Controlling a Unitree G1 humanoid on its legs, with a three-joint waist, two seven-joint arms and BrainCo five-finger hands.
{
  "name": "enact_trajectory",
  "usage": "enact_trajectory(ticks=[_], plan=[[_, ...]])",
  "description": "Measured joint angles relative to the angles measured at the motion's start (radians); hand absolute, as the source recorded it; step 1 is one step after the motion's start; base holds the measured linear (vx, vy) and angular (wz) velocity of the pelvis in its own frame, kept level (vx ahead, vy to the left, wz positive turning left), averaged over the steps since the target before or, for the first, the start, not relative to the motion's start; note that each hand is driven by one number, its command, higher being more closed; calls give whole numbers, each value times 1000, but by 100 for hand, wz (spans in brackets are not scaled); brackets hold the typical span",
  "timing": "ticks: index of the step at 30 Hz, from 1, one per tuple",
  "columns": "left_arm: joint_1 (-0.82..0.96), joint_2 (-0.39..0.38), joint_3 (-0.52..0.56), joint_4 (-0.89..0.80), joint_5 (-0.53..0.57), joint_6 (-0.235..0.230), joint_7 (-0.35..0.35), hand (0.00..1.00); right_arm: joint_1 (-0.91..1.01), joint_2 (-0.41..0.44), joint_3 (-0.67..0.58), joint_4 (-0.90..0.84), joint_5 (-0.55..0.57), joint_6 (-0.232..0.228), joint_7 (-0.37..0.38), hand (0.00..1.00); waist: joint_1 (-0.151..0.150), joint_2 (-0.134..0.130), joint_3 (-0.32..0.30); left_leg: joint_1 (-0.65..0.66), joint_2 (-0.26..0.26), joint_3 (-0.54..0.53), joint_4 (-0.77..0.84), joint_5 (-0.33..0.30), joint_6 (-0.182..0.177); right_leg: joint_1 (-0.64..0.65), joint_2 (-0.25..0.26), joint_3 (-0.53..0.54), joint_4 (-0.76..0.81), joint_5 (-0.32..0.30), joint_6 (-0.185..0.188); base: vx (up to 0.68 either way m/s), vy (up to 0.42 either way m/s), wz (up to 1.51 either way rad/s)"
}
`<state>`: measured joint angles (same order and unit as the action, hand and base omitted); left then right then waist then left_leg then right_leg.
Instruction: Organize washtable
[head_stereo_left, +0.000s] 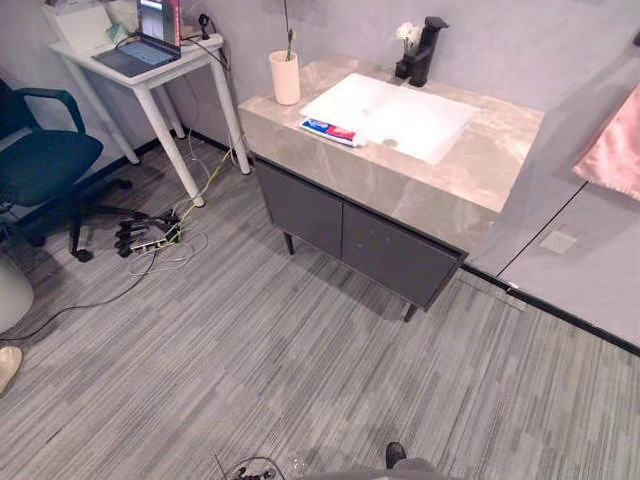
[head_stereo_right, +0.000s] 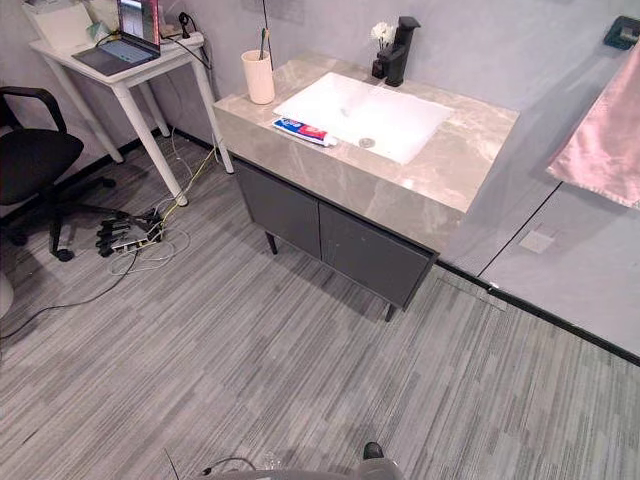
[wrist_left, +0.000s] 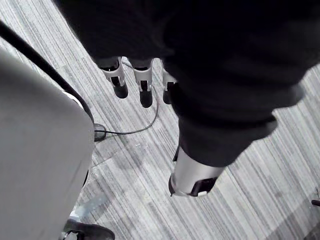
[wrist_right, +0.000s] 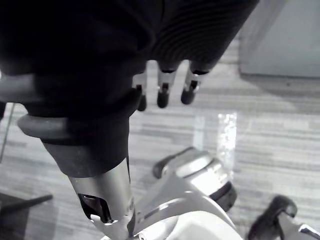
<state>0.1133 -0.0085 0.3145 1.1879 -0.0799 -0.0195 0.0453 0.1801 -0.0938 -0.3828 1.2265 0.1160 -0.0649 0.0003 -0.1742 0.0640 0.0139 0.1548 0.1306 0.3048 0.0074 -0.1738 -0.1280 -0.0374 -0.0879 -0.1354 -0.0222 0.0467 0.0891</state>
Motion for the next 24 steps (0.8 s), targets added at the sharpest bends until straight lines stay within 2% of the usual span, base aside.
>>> enact_trajectory(ticks=[1, 2, 12, 16, 19, 20, 21, 22, 23, 24], plan=[[1, 2, -2, 1, 0, 1, 0, 0, 0, 0, 0, 4, 1, -1, 0, 0, 0, -3, -2, 1, -2, 0, 2, 0, 0, 4, -2, 0, -5, 2, 0, 0, 0, 0], [-18, 34, 1, 10, 0, 0, 0, 0, -48, 18, -3, 6, 2, 1, 3, 0, 24, -54, 22, -11, -29, -40, -33, 13, 20, -1, -13, -29, -77, 74, 3, 0, 0, 0], [-18, 34, -8, 8, -6, -13, 1, 0, -67, 13, 17, 5, 0, 0, -1, 0, 32, -53, 23, -24, -29, -63, -33, 13, 20, -1, -17, -58, -82, 73, 3, -13, -13, 6], [-16, 32, -11, -5, -25, -37, 4, 0, -67, -8, 70, 5, -7, -4, -6, 0, 56, -52, 23, -22, -31, -85, -35, 13, 21, 5, -22, -104, -83, 74, 4, -16, -43, 13], [-12, 29, -6, -13, -29, -47, 12, 0, -65, -13, 78, 4, -22, -6, -6, 0, 56, -45, 21, -20, -39, -130, -23, 3, 35, 35, -36, -153, -77, 68, 9, 13, -8, 40], [-11, 22, -5, -17, -34, -52, 18, 0, -66, -15, 77, 2, -29, -6, -6, 0, 64, -34, 18, -18, -41, -129, -21, 0, 41, 30, -41, -154, -57, 65, 7, -4, 31, 1], [-11, -1, -6, -20, -35, -57, 23, 0, -68, -34, 73, -10, -29, -16, -7, 0, 77, 3, 28, -18, -23, -120, -19, -5, 50, -25, -42, -153, 69, 37, -32, -26, 31, -11], [-9, -12, -7, -23, -35, -59, 23, 0, -68, -40, 66, -21, -29, -20, -7, 0, 78, 24, 35, -13, -21, -117, -15, -8, 54, -64, -47, -148, 160, 22, -55, -12, 109, -8], [-9, -23, -9, -23, -34, -66, 23, 0, -66, -53, 67, -30, -29, -25, -5, 0, 73, 44, 51, 13, -16, -122, -7, -19, 73, -130, -64, -117, 346, 12, -58, 13, 112, 18], [-8, -22, -12, -21, -32, -65, 23, 0, -56, -52, 69, -34, -30, -25, -4, 0, 64, 44, 65, 52, -9, -141, -7, -28, 88, -187, -74, -74, 510, -30, -17, 64, 84, 35]])
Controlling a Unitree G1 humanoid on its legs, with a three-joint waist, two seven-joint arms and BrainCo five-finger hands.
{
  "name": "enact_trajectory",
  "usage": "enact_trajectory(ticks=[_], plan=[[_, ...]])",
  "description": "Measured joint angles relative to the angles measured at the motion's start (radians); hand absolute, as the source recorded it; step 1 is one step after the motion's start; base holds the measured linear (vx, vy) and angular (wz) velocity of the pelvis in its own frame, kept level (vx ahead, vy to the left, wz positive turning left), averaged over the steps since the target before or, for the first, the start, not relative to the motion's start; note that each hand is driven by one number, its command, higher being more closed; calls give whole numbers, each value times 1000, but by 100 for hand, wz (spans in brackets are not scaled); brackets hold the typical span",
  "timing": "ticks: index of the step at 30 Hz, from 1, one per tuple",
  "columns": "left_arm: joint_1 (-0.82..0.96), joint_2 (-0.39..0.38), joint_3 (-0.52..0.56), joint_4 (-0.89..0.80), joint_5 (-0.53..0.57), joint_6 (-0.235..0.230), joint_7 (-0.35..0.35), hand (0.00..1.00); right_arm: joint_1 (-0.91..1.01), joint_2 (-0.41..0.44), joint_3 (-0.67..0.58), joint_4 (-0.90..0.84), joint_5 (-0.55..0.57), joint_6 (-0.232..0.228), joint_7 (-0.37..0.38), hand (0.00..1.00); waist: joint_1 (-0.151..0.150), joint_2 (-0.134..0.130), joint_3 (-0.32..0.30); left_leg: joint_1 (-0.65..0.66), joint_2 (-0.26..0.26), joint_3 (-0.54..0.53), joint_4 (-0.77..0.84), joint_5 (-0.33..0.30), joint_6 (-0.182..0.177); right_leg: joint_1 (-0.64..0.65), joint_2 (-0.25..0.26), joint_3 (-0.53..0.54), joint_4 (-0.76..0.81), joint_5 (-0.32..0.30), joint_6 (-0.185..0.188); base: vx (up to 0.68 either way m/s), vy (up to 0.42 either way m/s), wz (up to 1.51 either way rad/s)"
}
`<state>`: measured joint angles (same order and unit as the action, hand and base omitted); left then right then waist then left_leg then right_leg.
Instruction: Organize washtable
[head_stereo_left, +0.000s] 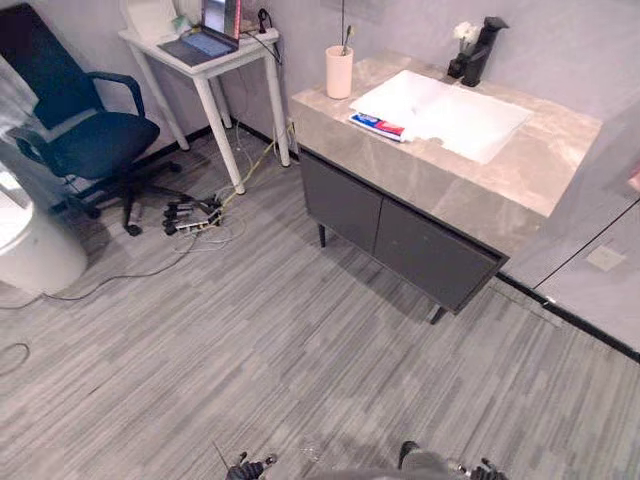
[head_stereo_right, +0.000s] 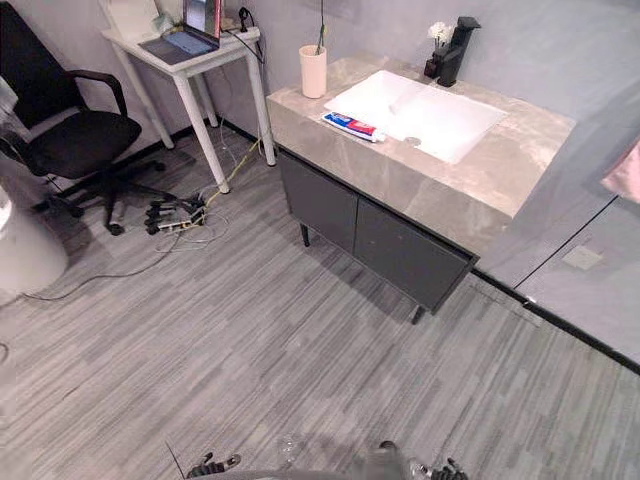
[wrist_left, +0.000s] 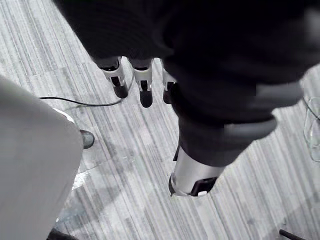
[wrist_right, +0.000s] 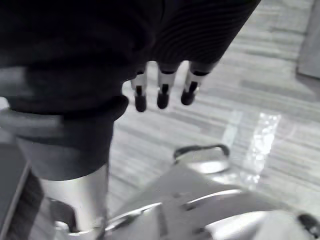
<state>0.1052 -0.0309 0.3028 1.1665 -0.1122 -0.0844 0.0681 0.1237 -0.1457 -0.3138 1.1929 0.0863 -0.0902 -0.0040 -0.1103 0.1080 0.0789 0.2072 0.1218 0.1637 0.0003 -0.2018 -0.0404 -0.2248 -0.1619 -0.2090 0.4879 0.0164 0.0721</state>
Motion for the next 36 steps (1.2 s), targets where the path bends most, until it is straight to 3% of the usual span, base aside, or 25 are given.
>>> enact_trajectory(ticks=[1, 2, 3, 4, 6, 7, 8, 9, 10, 11, 12, 15, 16, 18, 20, 23, 25, 28, 29, 30, 31, 32, 33, 34, 36], plan=[[1, 4, -10, 1, 2, 2, 0, 0, 6, 8, 1, -1, 0, 0, 1, 0, -17, 4, 4, 19, 2, -11, 4, -9, 12, -10, 7, 14, 33, -44, 20, 70, -21, 56], [9, 15, -16, 7, 4, 1, 0, 0, 11, 19, 2, -7, 1, 1, 0, 0, -35, -7, 6, 34, 5, -29, 12, -40, 23, -24, 33, 29, 26, -101, 10, 63, -46, 49], [5, 17, -15, 15, 7, 2, 0, 0, 13, 17, 14, -9, -1, 1, 2, 0, -42, -9, 8, 45, 5, -36, 14, -57, 28, -62, 61, 35, -28, -103, -2, 79, -42, 38], [1, 15, -13, 20, 9, 2, 0, 0, 17, 19, 14, -8, -1, 3, 3, 0, -42, -9, 10, 56, 5, -37, 11, -62, 28, -84, 74, 35, -79, -94, -8, 155, -50, 28], [-8, -6, 70, 12, 10, 11, -1, 0, 46, 39, 17, -18, 0, 17, 2, 0, -39, -20, 32, 110, 1, -48, -30, -85, 17, -126, 86, 4, -342, -1, -23, 282, -105, 34], [-8, -10, 94, 8, 10, 11, -1, 0, 50, 41, 19, -24, -1, 24, 2, 0, -38, -25, 37, 132, 0, -49, -39, -95, 13, -132, 83, -11, -373, 0, -22, 344, -165, 38], [-7, -15, 133, 0, 10, 15, -1, 0, 67, 48, 43, -47, -2, 27, 2, 0, -40, -42, 41, 173, -1, -50, -41, -131, 8, -151, 77, -29, -363, -1, -31, 305, -157, 27], [-10, -27, 147, 0, 10, 18, -1, 0, 83, 43, 47, -62, -4, 28, 5, 0, -42, -43, 38, 194, 10, -46, -39, -152, 16, -169, 83, -28, -301, 49, -48, 439, -207, 18], [-8, -48, 156, 13, 11, 23, -4, 0, 96, 26, 61, -101, -13, 26, 7, 0, -37, -3, 30, 213, 40, -25, -12, -168, 39, -215, 92, -42, -167, 38, -48, 540, -200, -17], [-8, -49, 163, 8, 9, 29, -15, 0, 84, 36, 63, -118, -20, 27, 4, 0, -29, -3, 27, 208, 50, 27, 56, -122, -4, -233, 94, -36, -89, 31, -68, 557, -217, -22], [-9, -48, 163, 3, 10, 29, -17, 0, 83, 36, 58, -121, -22, 26, 5, 0, -30, -8, 28, 189, 58, 33, 115, -102, -4, -227, 95, -38, -71, 13, -97, 566, -292, -12], [-25, -19, 183, -6, 19, 31, -23, 0, 76, 61, -5, -104, -19, 29, 8, 0, -30, -39, 44, -25, 164, 24, 720, 91, -107, -101, 114, -50, -44, -114, -132, 608, -346, 10], [-26, -4, 181, -10, 18, 33, -24, 0, 69, 62, -5, -85, -19, 31, 7, 0, -19, -53, 59, -73, 194, 24, 913, 85, -106, -40, 120, -40, -39, -142, -140, 527, -216, -7], [-34, 14, 169, -24, 16, 36, -24, 0, 69, 56, -14, -38, -18, 33, 2, 0, 4, -74, 66, -151, 209, 34, 1120, 66, -84, 130, 121, -29, -90, -184, -147, 497, -145, -16], [-40, 17, 159, -27, 14, 37, -25, 0, 65, 57, -41, -31, -17, 33, 2, 0, 9, -76, 67, -190, 211, 40, 1053, 64, -81, 224, 128, -10, -160, -181, -137, 396, -42, -27], [-37, 18, 159, -39, -4, 36, -25, 0, 34, 63, -63, -32, -16, 33, 7, 0, 12, -80, 67, -210, 209, 24, 733, 29, -81, 348, 135, 71, -262, -177, -114, 406, 88, -73], [-35, 14, 159, -54, -4, 36, -26, 0, 0, 56, -22, -48, -17, 27, 8, 0, 12, -76, 64, -222, 208, -47, 496, 24, -69, 339, 139, 170, -260, -204, -95, 327, 267, -153], [-7, 14, 172, -57, -3, 36, -28, 0, -23, 27, 64, -89, -17, 20, 8, 0, 16, -65, 18, -299, 216, -196, 352, 10, -28, 205, 146, 379, -187, -242, -37, 272, 433, -214], [4, 8, 174, -49, -3, 39, -27, 0, -20, 4, 83, -104, -16, 21, 5, 0, 13, -46, -14, -314, 210, -249, 323, 31, 38, 154, 143, 452, -158, -263, 0, 239, 453, -162], [8, -7, 173, -39, -2, 41, -26, 0, -15, -10, 84, -105, -16, 23, 3, 0, 13, -29, -32, -305, 202, -274, 320, 15, 5, 131, 142, 485, -141, -275, 28, 273, 590, -175], [9, 7, 169, -32, 2, 44, -23, 0, -4, -14, 90, -89, -15, 24, 3, 0, 0, -45, -53, -305, 160, -244, 361, -37, -79, 107, 107, 531, -123, -277, 60, 216, 563, -124], [9, 22, 162, -34, 8, 47, -23, 0, 8, 1, 97, -64, -15, 27, 5, 0, -3, -82, -76, -321, 124, -234, 407, -54, -67, 86, 74, 533, -124, -255, 62, 173, 528, -123], [9, 33, 161, -35, 10, 53, -23, 0, 20, 25, 93, -41, -9, 28, 4, 0, 1, -92, -94, -332, 95, -234, 420, -64, -63, 72, 44, 541, -147, -223, 66, 126, 445, -113], [11, 40, 147, -32, 10, 63, -22, 0, 29, 34, 71, -26, 6, 26, -2, 0, -3, -92, -122, -326, 86, -209, 389, -88, -103, 60, 17, 534, -193, -171, 68, 112, 500, -116], [8, 58, 55, -25, 11, 69, -22, 0, 40, 48, 36, -28, 26, 27, -2, 0, -23, -99, -135, -288, 59, -144, 286, -86, -95, 23, -11, 507, -228, -91, 43, 89, 438, -92]])
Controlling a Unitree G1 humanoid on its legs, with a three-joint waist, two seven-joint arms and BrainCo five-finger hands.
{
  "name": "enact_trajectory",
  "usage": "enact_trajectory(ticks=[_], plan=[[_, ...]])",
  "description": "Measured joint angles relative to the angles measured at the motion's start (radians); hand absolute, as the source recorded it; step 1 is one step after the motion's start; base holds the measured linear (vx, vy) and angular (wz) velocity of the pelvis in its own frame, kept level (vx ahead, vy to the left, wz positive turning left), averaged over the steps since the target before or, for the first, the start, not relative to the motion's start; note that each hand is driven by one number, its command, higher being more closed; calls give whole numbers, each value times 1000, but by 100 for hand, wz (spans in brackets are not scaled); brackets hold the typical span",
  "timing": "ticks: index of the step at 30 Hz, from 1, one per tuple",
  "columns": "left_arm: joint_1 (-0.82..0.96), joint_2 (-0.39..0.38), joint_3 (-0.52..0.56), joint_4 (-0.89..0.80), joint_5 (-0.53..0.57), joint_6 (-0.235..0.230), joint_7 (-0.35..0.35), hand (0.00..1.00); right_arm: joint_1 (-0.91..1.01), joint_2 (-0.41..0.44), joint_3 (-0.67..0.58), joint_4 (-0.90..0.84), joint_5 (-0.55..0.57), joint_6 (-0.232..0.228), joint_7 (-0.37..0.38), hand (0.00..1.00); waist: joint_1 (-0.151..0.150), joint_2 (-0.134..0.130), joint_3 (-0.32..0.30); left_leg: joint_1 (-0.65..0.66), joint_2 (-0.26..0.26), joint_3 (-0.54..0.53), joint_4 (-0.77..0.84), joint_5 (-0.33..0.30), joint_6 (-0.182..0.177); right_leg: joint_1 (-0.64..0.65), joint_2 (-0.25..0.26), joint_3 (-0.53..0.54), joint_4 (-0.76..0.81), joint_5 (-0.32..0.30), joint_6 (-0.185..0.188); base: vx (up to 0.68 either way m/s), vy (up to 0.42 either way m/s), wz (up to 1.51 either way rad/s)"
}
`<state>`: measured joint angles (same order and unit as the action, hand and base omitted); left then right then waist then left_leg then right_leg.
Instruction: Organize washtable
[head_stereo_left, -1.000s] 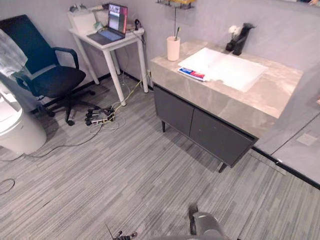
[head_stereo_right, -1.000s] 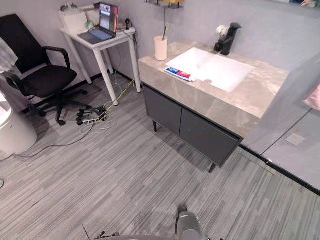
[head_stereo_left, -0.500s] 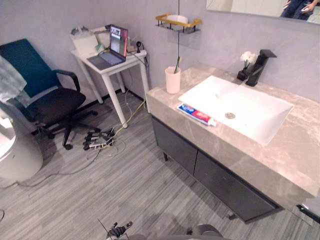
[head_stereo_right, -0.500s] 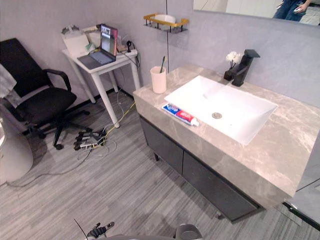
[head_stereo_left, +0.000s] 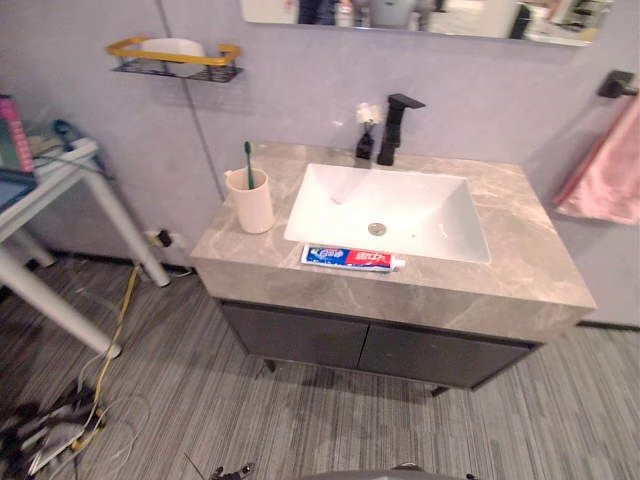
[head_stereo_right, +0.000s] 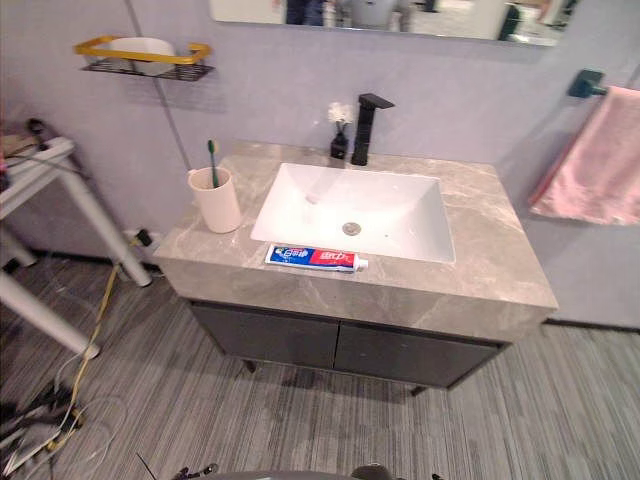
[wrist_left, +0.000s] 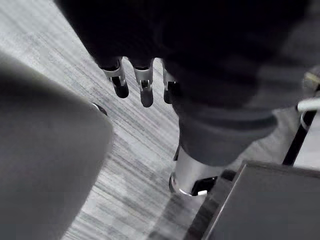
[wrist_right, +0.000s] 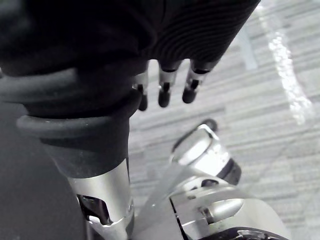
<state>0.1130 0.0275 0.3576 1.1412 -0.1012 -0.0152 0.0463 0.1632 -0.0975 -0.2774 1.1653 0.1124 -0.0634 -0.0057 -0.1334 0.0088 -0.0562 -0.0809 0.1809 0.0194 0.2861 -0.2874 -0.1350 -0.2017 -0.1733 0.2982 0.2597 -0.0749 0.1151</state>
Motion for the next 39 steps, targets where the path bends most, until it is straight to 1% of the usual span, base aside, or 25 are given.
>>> enact_trajectory(ticks=[2, 3, 5, 6, 8, 10, 11, 12, 13, 14, 16, 17, 18, 19, 20, 21, 22, 23, 25, 27, 29, 31, 34, 37, 39], plan=[[-6, -5, -94, 0, 1, -1, -1, 0, 4, 1, -42, -7, 16, 0, -13, 0, -1, 39, 3, 79, -8, 102, -105, 39, 26, -52, 12, -48, 10, 103, -102, 87, 289, -123], [2, -11, -126, 0, 2, -1, -2, 0, 3, -7, -44, -14, 29, -3, -17, 0, 10, 68, 17, 132, -6, 167, -137, 43, 28, -87, 34, -73, 50, 147, -123, 60, 242, -158], [26, -16, -133, 2, 8, -2, -3, 0, -1, -15, -40, -21, 48, -6, -18, 0, 6, 96, 21, 184, -8, 251, -171, 43, 28, -140, 55, -150, 144, 141, -117, 33, 142, -139], [25, -11, -135, 8, 8, -5, -2, 0, 7, -14, -43, -23, 57, -8, -18, 0, 1, 105, 23, 206, -7, 283, -188, 43, 28, -171, 78, -222, 223, 87, -97, 95, 92, -89], [14, -4, -143, 35, 8, -12, -2, 0, 20, -15, -63, -21, 55, -8, -17, 0, 9, 106, 28, 239, -5, 296, -189, 42, 27, -165, 105, -307, 215, 42, -92, 198, 11, -110], [13, -5, -147, 58, 7, -14, -3, 0, 19, -22, -66, -5, 55, -19, -17, 0, 12, 113, 39, 274, -5, 311, -206, 56, 24, -138, 110, -355, 162, 43, -78, 191, -53, -108], [9, -16, -158, 57, 13, -20, -5, 0, 19, -30, -64, -3, 52, -22, -17, 0, 2, 114, 51, 296, -14, 313, -221, 91, 23, -137, 106, -369, 175, 43, -78, 188, -110, -46], [2, -30, -163, 57, 19, -27, -5, 0, 38, -31, -66, 11, 51, -19, -17, 0, -9, 96, 61, 307, -26, 298, -214, 136, 16, -134, 99, -370, 201, 42, -79, 181, -137, -19], [1, -36, -165, 58, 25, -31, -6, 0, 52, -29, -66, 14, 51, -18, -16, 0, -18, 94, 59, 309, -28, 287, -206, 155, 4, -122, 93, -372, 199, 42, -80, 184, -121, 20], [0, -47, -167, 56, 35, -37, -15, 0, 76, -23, -65, 19, 51, -16, -13, 0, -18, 92, 61, 320, -30, 279, -188, 188, -9, -69, 86, -387, 155, 40, -81, 196, -113, 37], [-11, -36, -167, 55, 35, -40, -30, 0, 91, -16, -55, 32, 51, -11, -13, 0, -14, 66, 73, 250, -10, 248, 4, 192, -14, 15, 69, -409, 75, 21, -82, 184, -133, 34], [-21, -7, -156, 51, 34, -41, -29, 0, 79, -12, -30, 37, 51, -8, -12, 0, -7, 34, 104, 161, 7, 215, 235, 214, -48, 78, 54, -406, 26, -23, -92, 91, -165, 18], [-23, 4, -140, 38, 29, -42, -27, 0, 74, -10, -17, 37, 51, -8, -13, 0, 4, 18, 115, 104, 15, 200, 358, 232, -59, 106, 39, -399, -2, -61, -91, 29, -152, 0], [-43, 5, -118, 28, 27, -47, -23, 0, 54, -18, -20, 39, 50, -4, -16, 0, 31, 38, 145, 6, 61, 155, 557, 210, -54, 136, 56, -402, -21, -81, -84, -16, -95, -7], [-54, -1, -109, 19, 22, -49, -24, 0, 43, -35, -20, 39, 41, -2, -19, 0, 40, 41, 157, -33, 97, 178, 596, 162, -38, 173, 60, -411, -48, -67, -68, -2, -55, -7], [-52, -2, -109, 10, 20, -50, -24, 0, 41, -41, -20, 39, 34, 1, -17, 0, 43, 37, 159, -30, 115, 204, 557, 149, -26, 204, 59, -416, -69, -58, -61, 70, -44, 3], [-42, -1, -110, -3, 20, -50, -24, 0, 37, -39, -20, 32, 35, -2, -17, 0, 43, 31, 156, -7, 131, 242, 406, 147, -14, 252, 60, -428, -119, -44, -52, 108, 30, -2], [-37, -2, -110, -5, 20, -49, -23, 0, 25, -39, -17, 12, 34, -8, -15, 0, 40, 35, 155, 14, 121, 255, 217, 169, -8, 273, 65, -430, -152, -35, -41, 111, 74, -6], [-30, -1, -112, -4, 20, -47, -23, 0, 10, -30, 1, 0, 34, -9, -13, 0, 37, 21, 134, 60, 72, 255, 58, 164, -12, 265, 56, -435, -194, -20, -25, 123, 100, 21], [-42, 4, -116, -5, 22, -44, -21, 0, -10, -22, 20, 1, 33, -15, -11, 0, 38, 7, 125, 79, 43, 256, -111, 166, -10, 246, 36, -500, -209, 5, -8, 183, 165, 69], [-29, 21, -113, -8, 25, -39, -18, 0, -4, -23, 20, 14, 31, -15, -10, 0, 39, -8, 126, 101, 21, 246, -129, 179, -1, 285, 20, -546, -208, 7, -4, 109, 117, 57], [-14, 23, -130, -9, 29, -39, -17, 0, 12, -18, 23, 20, 27, -16, -10, 0, 34, -5, 118, 163, -9, 234, -237, 236, -1, 323, 8, -579, -206, 9, -2, 105, 61, 52], [-18, 14, -177, -7, 37, -41, -20, 0, 25, -31, 50, 20, 11, -22, -11, 0, 34, 9, 83, 185, -28, 199, -380, 304, 2, 305, -2, -636, -203, 8, 0, 87, 65, 55], [-20, 16, -202, -1, 38, -47, -18, 0, 4, -48, 102, 19, -7, -23, -11, 0, 36, 13, 106, 162, -43, 160, -384, 323, 4, 308, -3, -661, -203, 8, 1, -15, -11, 39], [-15, 15, -201, -2, 35, -50, -17, 0, -12, -66, 138, 18, -15, -21, -12, 0, 35, 16, 113, 160, -48, 120, -390, 325, 7, 316, -14, -691, -154, -10, 27, -53, -17, 45]])
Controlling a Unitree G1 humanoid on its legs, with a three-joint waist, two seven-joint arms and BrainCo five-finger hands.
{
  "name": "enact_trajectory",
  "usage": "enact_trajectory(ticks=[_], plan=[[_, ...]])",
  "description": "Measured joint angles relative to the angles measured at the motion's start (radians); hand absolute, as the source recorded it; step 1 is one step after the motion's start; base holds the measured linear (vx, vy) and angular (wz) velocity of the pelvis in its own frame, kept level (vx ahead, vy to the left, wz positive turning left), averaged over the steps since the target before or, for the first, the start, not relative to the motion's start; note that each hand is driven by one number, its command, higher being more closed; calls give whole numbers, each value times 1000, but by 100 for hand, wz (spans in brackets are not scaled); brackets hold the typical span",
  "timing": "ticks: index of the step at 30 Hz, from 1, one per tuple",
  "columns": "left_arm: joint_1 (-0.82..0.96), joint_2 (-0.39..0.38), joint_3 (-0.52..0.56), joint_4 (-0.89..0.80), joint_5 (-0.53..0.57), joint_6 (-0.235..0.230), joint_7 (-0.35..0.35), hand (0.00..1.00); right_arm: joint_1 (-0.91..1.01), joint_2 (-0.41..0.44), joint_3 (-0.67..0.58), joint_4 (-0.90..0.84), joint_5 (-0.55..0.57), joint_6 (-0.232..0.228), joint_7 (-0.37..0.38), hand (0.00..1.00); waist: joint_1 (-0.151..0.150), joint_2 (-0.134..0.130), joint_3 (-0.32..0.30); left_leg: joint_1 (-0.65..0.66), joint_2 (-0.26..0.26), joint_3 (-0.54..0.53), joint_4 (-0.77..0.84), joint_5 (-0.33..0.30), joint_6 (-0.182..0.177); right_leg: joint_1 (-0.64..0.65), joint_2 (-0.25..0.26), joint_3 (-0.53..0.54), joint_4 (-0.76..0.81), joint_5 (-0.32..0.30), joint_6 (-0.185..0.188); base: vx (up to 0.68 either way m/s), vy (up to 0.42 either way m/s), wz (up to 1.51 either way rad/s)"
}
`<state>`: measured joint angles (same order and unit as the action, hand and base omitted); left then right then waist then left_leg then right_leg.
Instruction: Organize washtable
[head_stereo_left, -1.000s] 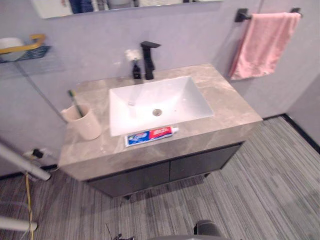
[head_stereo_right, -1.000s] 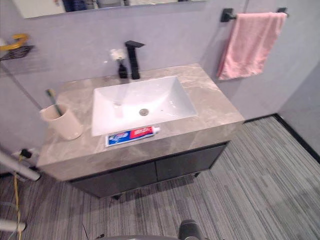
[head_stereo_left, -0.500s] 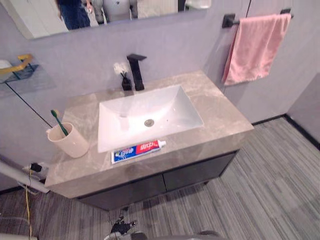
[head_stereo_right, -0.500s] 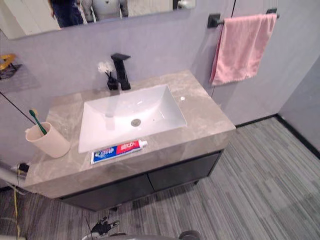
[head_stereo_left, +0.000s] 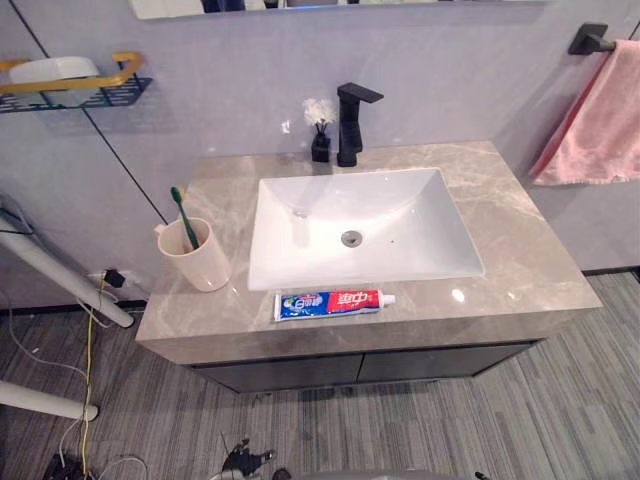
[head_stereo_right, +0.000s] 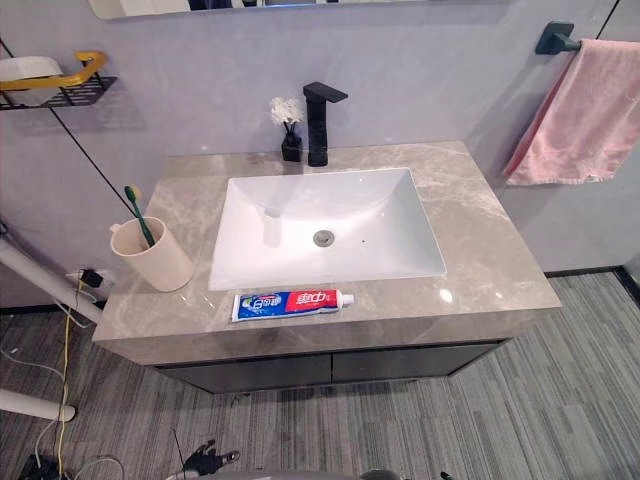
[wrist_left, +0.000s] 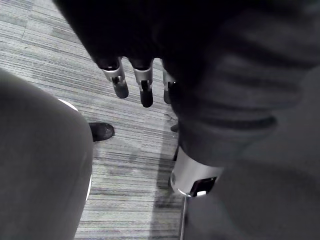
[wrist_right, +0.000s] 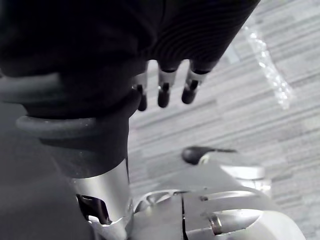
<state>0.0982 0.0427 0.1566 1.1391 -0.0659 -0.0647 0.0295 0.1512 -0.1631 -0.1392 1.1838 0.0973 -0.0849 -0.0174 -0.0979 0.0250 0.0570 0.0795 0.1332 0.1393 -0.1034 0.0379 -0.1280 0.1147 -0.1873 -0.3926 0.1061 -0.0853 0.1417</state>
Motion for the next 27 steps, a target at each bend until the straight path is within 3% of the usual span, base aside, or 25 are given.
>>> enact_trajectory(ticks=[1, 3, 4, 5, 8, 13, 15, 16, 21, 22, 27], plan=[[0, 0, -1, 0, 0, -1, 0, 0, -4, -4, 2, -1, -2, 0, 0, 0, -1, 1, 4, -2, 0, -13, 0, 0, 1, -3, -4, -3, 29, -9, 7, -62, 3, 69], [1, -17, -2, 0, -1, -6, 2, 0, -8, -16, 3, -11, -4, -2, 0, 0, 0, 12, 7, -21, 4, -79, 0, -4, 9, -49, -8, 56, 158, -28, -17, -66, 26, 89], [1, -10, 0, 0, -2, -9, 8, 0, -3, -19, 26, -23, -9, -6, 1, 0, -1, 10, 6, -36, 3, -123, 0, 1, 21, -69, -1, 142, 218, -30, -26, -57, 24, 120], [0, -7, 4, -1, -4, -12, 14, 0, -6, -20, 55, -25, -13, -10, -1, 0, 3, 0, 5, -47, 3, -155, 0, 9, 31, -65, 12, 194, 224, -25, -33, -37, 3, 111], [-8, 3, 42, -4, -14, -15, 15, 0, -34, -20, 138, -20, -53, -15, 2, 0, 38, -29, 0, -71, 4, -169, 0, 28, 25, -32, 22, 202, 154, -25, -34, -11, -41, 40], [-16, 21, 67, -3, -11, -20, 17, 0, -52, 30, 163, -3, -80, -21, 6, 0, 30, -65, 8, -93, 2, -221, 0, 69, 7, 7, 39, 197, 74, -46, -54, -31, -57, 25], [-22, 27, 84, -3, -11, -20, 18, 0, -52, 43, 162, 15, -91, -21, 6, 0, 38, -85, 11, -92, -8, -215, -1, 67, 7, 25, 31, 202, 41, -80, -48, -72, -51, 3], [-35, 44, 85, 2, -8, -18, 19, 0, -53, 63, 151, 20, -96, -19, 8, 0, 46, -115, 13, -100, -18, -196, -1, 71, -3, 29, 17, 211, 2, -125, -13, -93, -84, -9], [-41, 43, 67, 21, 1, 3, 17, 0, -23, 79, 43, 39, -94, -14, 21, 0, 10, -113, -25, -156, 6, -105, -1, 82, -1, -16, 20, 202, -2, -128, -1, -39, -37, 6], [-38, 87, -36, 48, 0, 10, 16, 0, -18, 129, -165, 109, -59, 22, 15, 0, 1, -137, -83, -214, -5, -17, -2, 126, 11, -27, 43, 204, -66, -68, -17, 0, 0, 0], [-38, 88, -32, 48, 0, 9, 16, 0, -18, 128, -152, 108, -58, 21, 16, 0, 2, -137, -77, -201, 10, -11, -2, 121, 5, -22, 54, 225, -53, -63, -13, -4, -4, -6]])
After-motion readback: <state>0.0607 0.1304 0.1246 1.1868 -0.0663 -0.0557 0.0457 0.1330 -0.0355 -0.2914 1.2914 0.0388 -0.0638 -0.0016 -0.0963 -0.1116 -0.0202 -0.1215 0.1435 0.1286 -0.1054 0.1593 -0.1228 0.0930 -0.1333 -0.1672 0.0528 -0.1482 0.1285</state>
